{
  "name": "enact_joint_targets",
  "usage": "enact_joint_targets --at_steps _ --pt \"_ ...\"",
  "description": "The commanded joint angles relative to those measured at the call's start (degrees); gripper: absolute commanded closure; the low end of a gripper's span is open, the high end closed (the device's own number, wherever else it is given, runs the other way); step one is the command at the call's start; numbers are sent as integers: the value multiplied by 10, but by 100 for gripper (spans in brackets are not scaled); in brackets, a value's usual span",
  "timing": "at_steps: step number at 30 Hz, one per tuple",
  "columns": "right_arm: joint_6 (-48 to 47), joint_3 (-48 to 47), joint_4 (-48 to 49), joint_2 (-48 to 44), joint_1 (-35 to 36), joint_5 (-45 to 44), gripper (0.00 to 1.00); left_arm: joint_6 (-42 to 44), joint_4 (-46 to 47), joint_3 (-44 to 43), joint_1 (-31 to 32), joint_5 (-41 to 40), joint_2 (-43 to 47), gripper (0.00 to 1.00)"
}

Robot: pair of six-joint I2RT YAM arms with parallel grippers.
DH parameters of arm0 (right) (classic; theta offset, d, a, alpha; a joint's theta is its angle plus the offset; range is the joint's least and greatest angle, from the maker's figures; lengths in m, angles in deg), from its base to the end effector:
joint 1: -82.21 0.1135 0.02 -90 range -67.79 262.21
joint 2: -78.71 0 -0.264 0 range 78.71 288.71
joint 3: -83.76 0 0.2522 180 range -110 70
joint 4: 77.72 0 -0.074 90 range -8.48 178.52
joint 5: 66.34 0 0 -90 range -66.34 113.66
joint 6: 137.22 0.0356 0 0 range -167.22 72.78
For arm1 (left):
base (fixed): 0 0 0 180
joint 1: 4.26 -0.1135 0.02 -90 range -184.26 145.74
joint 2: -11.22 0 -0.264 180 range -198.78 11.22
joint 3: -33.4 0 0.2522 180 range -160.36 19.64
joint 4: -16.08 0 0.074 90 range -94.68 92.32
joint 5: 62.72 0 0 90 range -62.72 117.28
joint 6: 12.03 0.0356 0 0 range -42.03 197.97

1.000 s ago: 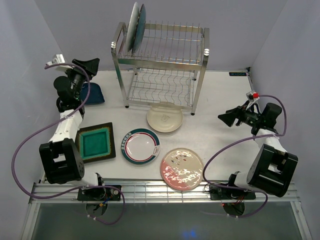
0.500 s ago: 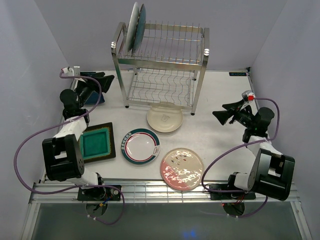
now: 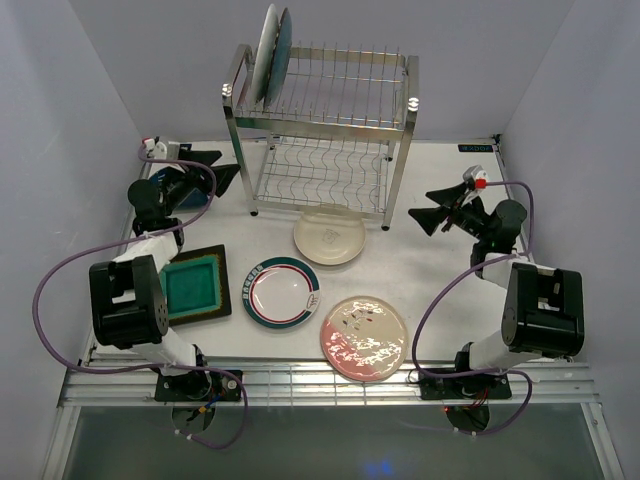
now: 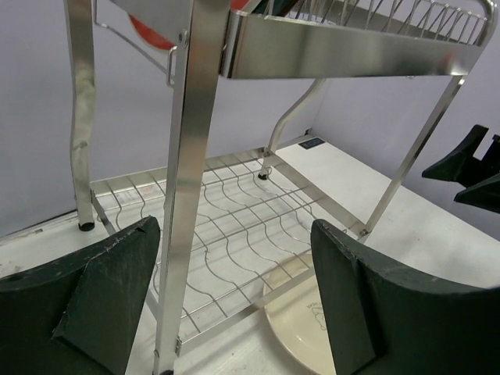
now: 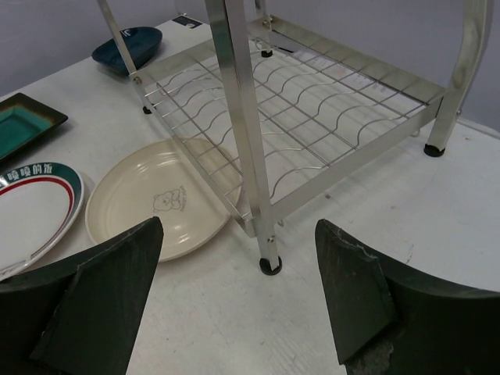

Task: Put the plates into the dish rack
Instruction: Move the dish rack to the center of the board.

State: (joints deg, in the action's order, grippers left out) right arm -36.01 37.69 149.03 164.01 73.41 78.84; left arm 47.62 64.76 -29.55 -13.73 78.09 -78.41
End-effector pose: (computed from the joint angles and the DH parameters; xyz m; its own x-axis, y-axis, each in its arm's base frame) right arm 0.2883 -0.0151 0.2295 -0.0125 0.1143 -0.9934 -0.7284 0.6795 0.0873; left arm 0.3331 0.0276 0.3004 0.0132 -0.3215 -0.9468 0.7087 0.6710 -0.2179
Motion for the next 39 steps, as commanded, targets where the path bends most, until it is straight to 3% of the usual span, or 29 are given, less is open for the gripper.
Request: enact_joint_targets --at_steps 1,14,24,39 --pt "-11 -42 44 10 24 -19 16 13 25 -3 1 17 -16 11" --pt "-49 -161 -39 94 82 -41 21 -25 60 -31 1 19 -84 13" --pt "-66 -163 -45 127 121 -52 41 -39 74 -43 9 34 -109 16" --pt "-58 -147 -36 140 123 -64 53 -23 74 -45 17 -98 -120 18"
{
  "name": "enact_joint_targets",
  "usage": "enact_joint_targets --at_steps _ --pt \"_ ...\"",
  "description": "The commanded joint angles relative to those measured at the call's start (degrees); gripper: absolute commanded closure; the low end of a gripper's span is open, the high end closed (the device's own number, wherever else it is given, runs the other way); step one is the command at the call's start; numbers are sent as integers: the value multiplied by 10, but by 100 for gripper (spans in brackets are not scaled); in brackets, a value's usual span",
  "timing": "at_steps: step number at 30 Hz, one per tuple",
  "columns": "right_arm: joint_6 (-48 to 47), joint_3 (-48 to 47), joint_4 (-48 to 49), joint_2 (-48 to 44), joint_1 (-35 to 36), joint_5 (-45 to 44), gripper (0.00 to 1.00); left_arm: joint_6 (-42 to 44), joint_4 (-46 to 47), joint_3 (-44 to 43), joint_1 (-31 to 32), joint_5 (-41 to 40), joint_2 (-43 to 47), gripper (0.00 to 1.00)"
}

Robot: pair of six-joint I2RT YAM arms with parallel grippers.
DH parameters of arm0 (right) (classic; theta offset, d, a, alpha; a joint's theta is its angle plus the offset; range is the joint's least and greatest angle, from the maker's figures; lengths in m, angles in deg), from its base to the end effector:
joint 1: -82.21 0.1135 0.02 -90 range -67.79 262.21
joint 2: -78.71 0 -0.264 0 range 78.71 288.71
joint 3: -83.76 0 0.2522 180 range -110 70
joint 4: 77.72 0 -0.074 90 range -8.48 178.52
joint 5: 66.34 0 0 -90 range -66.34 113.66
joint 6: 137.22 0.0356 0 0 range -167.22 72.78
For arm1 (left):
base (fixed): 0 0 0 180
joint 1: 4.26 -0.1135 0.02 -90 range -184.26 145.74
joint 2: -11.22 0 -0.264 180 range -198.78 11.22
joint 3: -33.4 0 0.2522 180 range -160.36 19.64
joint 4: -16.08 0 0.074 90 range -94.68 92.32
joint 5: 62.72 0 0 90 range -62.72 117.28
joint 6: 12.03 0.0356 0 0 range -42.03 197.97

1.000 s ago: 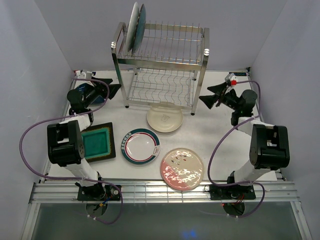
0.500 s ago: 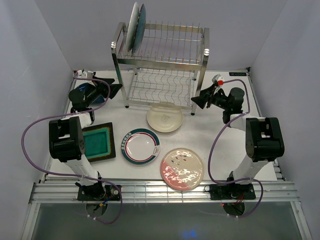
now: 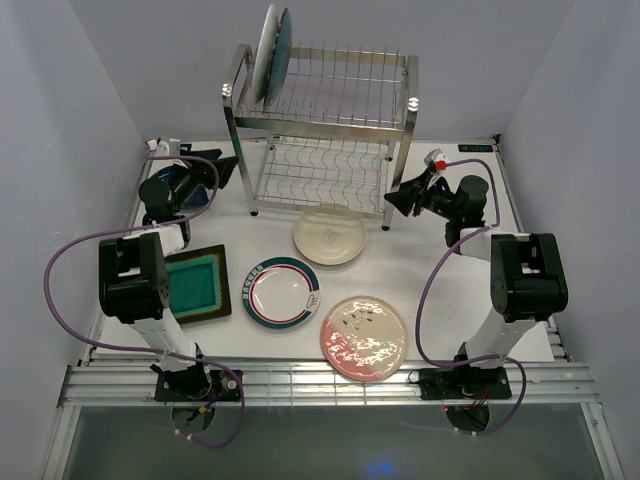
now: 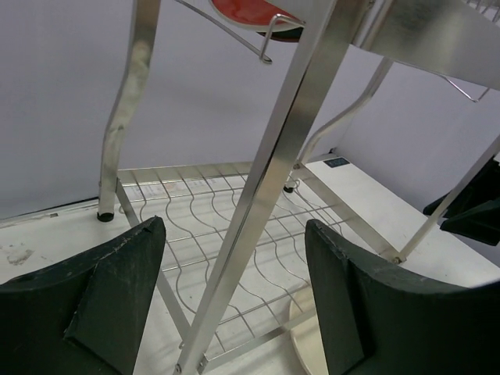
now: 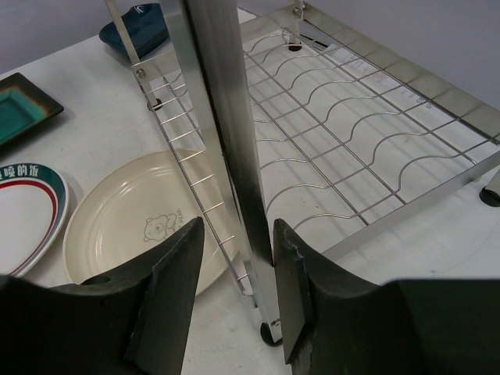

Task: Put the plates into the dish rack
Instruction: Move the dish rack to the center of the board.

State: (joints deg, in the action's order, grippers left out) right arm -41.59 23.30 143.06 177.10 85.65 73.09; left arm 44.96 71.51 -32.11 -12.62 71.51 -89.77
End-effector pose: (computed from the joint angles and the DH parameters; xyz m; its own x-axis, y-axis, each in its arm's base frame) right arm 0.3522 0.0483 0.2245 -0.0287 0.0622 -0.9977 -0.7974 0.6005 0.0604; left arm 0.3689 0.0291 0.2602 -0.0136 -0.3966 -0.9179 0.6405 0.7015 -0.3125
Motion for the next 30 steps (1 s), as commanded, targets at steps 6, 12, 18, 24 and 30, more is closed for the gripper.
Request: enact_joint_targets --at_steps 6,12,18,24,30 --pt "-6 2 21 13 1 -5 61 -16 4 -40 18 -42 -34 23" --pt "-11 8 14 10 1 -6 62 6 -1 -40 35 -42 -32 23" --pt "-14 2 -2 12 1 -10 72 47 -43 -53 55 -49 -28 23" --pt "-19 2 -8 10 0 -14 82 118 -115 -77 76 -70 -8 28" --pt "-27 -5 -24 13 -1 -27 92 123 -135 -93 102 -90 -20 46"
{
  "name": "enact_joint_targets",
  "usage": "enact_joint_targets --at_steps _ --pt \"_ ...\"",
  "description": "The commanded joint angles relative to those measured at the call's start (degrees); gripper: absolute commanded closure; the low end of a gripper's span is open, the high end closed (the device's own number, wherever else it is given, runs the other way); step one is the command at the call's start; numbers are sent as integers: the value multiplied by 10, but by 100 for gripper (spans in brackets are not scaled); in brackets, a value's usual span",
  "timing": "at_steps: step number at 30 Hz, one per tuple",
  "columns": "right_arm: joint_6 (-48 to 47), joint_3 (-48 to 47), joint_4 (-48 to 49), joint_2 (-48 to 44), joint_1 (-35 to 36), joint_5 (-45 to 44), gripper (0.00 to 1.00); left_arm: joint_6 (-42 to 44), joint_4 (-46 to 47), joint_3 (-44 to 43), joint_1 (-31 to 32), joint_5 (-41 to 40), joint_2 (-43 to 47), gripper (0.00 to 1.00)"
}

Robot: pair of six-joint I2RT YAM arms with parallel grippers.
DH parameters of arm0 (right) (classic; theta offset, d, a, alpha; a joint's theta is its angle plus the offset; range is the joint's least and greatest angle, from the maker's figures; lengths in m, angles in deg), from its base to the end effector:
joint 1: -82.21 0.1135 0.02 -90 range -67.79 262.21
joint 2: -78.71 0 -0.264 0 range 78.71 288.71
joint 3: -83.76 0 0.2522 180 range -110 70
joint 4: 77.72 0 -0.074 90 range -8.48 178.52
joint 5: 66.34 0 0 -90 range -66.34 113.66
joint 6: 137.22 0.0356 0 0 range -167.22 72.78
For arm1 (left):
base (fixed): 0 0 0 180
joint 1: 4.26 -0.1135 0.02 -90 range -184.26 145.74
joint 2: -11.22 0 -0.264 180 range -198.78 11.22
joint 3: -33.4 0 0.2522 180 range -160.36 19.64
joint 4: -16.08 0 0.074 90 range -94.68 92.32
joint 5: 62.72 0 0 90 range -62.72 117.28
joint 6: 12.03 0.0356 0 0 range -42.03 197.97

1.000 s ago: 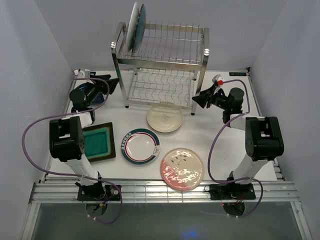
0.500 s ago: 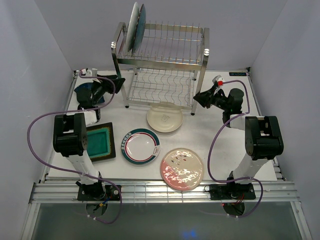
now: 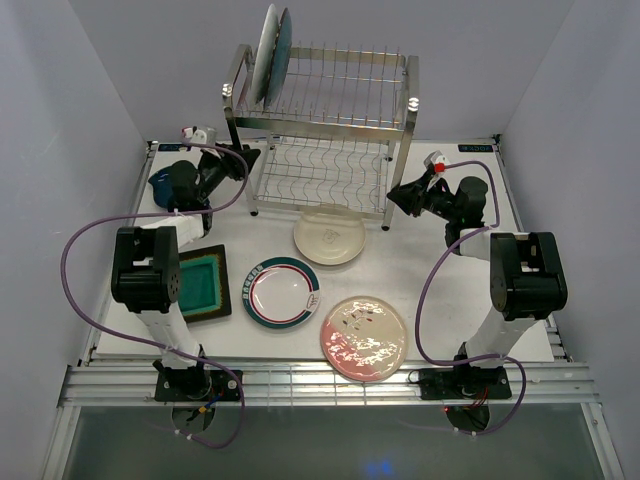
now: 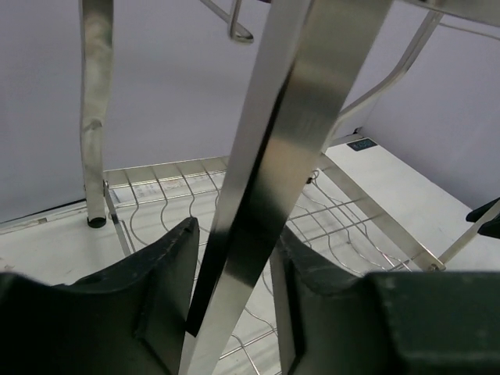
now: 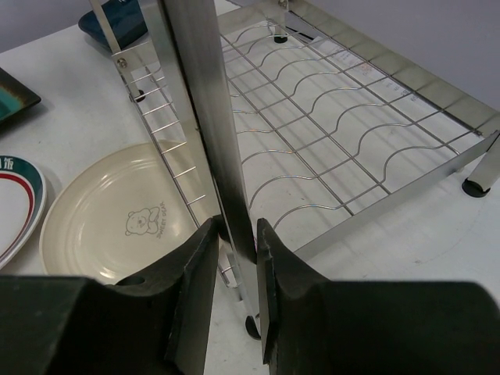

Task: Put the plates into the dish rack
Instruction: Move the dish rack to the center of the board.

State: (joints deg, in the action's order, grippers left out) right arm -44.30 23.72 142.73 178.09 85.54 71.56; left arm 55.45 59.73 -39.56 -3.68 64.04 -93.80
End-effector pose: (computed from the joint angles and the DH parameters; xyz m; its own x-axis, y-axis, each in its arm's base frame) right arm 0.3538 0.0470 0.2160 -0.0204 0.0330 -0.9992 -0.7795 0.6253 0.0366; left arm 0.4023 -0.0254 0.2552 -0.0421 -0.3064 -0.9510 0.6260 0.7338 -0.2641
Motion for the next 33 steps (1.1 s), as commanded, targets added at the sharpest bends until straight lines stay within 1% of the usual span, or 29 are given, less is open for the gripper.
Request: enact_joint_targets --at_steps 1,2,4,6,9,13,20,24,33 --pt "-1 -9 -24 3 0 -12 92 18 -16 -19 14 -17 18 50" --pt "-1 -9 -25 4 -1 -17 92 18 -17 -18 15 -19 19 56" --pt "-1 -9 -27 1 -2 -23 92 21 -17 -12 18 -22 22 62" --pt "0 -9 -27 3 -5 -31 92 23 -17 -7 19 -21 27 64" --pt "4 -14 -30 6 -10 -38 92 25 -18 -2 20 -16 32 66" --pt "16 -25 -31 21 -17 -43 92 21 -18 0 22 -4 41 67" --pt "24 -43 -35 35 -26 -58 92 22 -33 8 35 -12 63 68" --pt "24 -47 -40 37 -26 -51 92 33 -41 11 44 -16 71 68" --pt "21 -19 -23 11 -26 -43 92 29 -44 15 45 -27 78 69"
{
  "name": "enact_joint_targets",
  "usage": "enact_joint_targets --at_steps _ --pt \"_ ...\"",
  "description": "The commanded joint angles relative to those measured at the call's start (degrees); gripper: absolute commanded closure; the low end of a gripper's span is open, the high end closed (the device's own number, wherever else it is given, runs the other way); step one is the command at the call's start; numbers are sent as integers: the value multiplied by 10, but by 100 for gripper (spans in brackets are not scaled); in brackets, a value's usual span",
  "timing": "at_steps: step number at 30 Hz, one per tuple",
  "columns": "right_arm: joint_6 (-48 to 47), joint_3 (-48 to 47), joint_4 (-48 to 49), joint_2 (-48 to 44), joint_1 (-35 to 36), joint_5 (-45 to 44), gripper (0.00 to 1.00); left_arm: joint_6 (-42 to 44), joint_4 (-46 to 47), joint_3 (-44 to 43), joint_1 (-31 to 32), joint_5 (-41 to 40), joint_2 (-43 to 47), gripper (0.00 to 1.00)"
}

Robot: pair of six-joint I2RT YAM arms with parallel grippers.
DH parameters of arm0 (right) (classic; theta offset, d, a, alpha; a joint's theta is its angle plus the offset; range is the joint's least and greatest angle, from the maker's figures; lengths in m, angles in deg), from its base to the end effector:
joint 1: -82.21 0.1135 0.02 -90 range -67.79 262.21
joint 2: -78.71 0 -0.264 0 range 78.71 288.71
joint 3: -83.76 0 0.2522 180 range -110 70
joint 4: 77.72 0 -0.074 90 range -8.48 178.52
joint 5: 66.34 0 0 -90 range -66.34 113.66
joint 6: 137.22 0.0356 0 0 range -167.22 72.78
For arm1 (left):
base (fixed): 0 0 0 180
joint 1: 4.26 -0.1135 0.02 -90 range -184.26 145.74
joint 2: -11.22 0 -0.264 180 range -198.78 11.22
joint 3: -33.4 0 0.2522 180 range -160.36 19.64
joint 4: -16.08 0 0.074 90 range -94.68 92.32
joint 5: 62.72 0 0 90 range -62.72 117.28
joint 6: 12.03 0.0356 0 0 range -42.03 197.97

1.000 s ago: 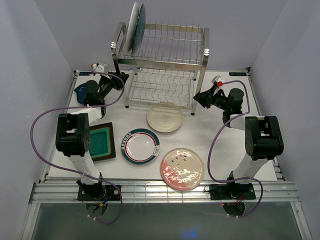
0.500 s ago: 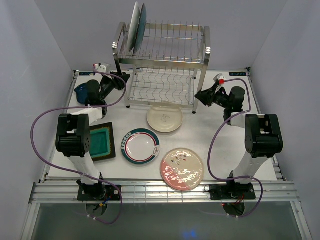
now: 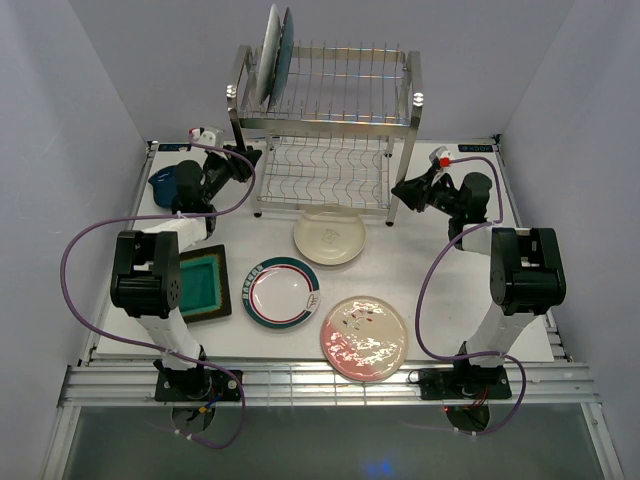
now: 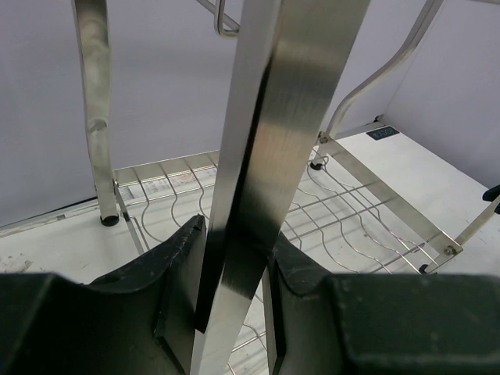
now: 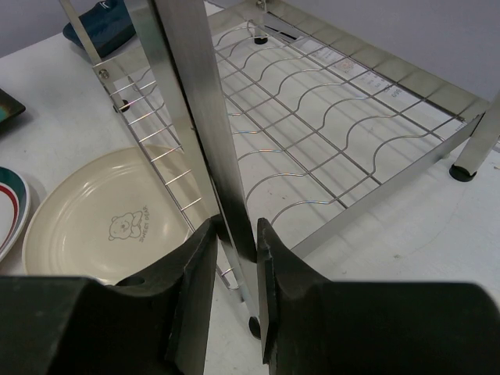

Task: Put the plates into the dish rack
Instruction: Move the dish rack to the center of the board.

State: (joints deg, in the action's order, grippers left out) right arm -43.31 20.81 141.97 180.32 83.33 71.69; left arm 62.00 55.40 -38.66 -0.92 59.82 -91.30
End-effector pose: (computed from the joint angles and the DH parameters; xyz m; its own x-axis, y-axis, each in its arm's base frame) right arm 0.3673 0.0337 0.2163 -0.0336 0.0450 -0.9984 -0.7558 0.6525 0.0548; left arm 0.3956 -0.0423 0.2594 -0.0117 -0.2317 -0.9727 0.5996 0.7769 -0.1922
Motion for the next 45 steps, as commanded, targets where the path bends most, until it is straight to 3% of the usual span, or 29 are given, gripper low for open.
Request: enact_joint_targets --at_steps 1,3,4,6,7,8,12,14,15,17,23,29,35,40,45 --pt "10 12 -15 -12 -4 -44 91 -36 -1 8 18 15 57 69" --pt "11 14 -17 -13 -4 -45 85 -36 -1 11 18 12 59 68" --pt "11 14 -17 -13 -4 -45 71 -36 -3 12 18 12 61 63" --pt "11 11 -21 -12 -4 -48 61 -35 -12 10 18 10 65 53" --pt "10 10 -23 -12 -4 -48 59 -34 -16 9 18 8 66 40" --pt "10 10 -25 -12 -4 -49 57 -34 -16 9 18 7 68 34" --pt "8 11 -29 -18 -4 -48 52 -35 -16 13 18 0 76 18" --pt "6 12 -36 -25 -4 -46 42 -35 -16 15 18 -3 79 15" --pt "3 14 -39 -29 -5 -45 22 -35 -16 19 18 -5 83 9" --pt "-3 23 -40 -43 -4 -47 4 -34 -17 23 18 -12 88 5" --pt "-14 26 -69 -77 -22 -52 10 -34 -23 42 18 -53 113 2" --pt "-21 5 -171 -111 -44 -79 10 -13 -40 76 16 -53 149 2" --pt "-103 8 -302 -181 -51 -161 10 -19 -70 108 16 -72 185 2" --pt "-98 33 -346 -231 -76 -180 10 -77 -106 139 16 -106 225 2" --pt "-68 42 -410 -280 -93 -182 10 -147 -125 154 17 -73 273 2"
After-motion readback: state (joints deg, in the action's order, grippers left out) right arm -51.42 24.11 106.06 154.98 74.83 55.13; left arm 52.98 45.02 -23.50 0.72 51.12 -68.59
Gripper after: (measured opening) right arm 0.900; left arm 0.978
